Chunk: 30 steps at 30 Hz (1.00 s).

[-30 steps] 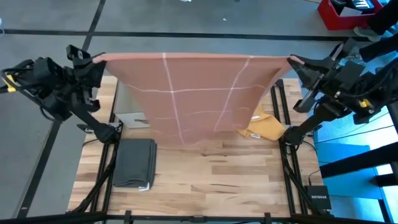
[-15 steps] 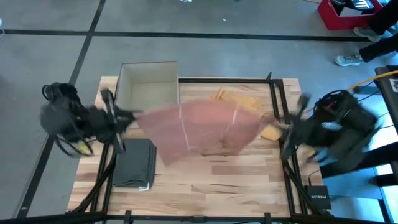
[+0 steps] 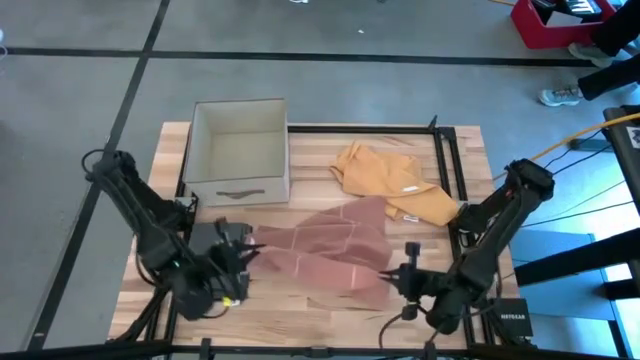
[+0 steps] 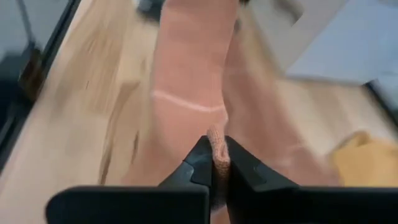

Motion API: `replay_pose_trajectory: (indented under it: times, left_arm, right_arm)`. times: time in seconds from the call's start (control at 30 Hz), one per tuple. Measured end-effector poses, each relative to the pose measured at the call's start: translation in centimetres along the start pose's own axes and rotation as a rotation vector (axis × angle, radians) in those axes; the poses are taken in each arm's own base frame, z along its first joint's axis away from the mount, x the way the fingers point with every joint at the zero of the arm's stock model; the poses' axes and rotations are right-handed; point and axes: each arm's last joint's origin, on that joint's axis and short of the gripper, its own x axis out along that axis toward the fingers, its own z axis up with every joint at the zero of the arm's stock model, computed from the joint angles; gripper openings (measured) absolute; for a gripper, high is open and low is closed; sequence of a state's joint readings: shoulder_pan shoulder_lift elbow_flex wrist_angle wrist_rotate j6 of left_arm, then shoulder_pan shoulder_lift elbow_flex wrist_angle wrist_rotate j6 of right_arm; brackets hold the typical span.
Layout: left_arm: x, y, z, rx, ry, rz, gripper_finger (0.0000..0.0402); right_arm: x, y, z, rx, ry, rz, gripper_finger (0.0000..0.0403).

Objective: Fold towel
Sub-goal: Fold the light orange towel

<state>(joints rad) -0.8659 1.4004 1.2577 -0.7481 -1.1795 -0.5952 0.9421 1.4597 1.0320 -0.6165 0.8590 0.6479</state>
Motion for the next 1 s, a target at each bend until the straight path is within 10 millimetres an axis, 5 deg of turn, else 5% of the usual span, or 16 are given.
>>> replay_pose_trajectory:
  times: [0.17,0.33,0.57,0.8,1.0]
  left_arm:
    - [1.5,-2.3,-2.2,0.017,0.036,0.033,0.0003]
    - [2.2,-3.2,-3.0,0.030,0.048,0.048,0.0003]
    - [2.2,-3.3,-3.0,0.021,0.052,0.039,0.0003]
    - [2.2,-3.3,-3.0,0.012,0.052,0.038,0.0003]
    - [2.2,-3.4,-2.9,0.009,0.051,0.036,0.0003]
  right_arm:
    - [2.2,0.1,-4.3,0.091,0.143,0.137,0.0028]
    - [2.4,-0.2,-6.0,0.166,0.315,0.200,0.0073]
    - [1.9,-0.7,-7.0,0.312,0.554,0.187,0.0152]
    - [0.9,-0.1,-6.3,0.514,0.800,0.302,0.0187]
    - [1.2,-1.6,-5.8,0.456,0.659,0.078,0.0187]
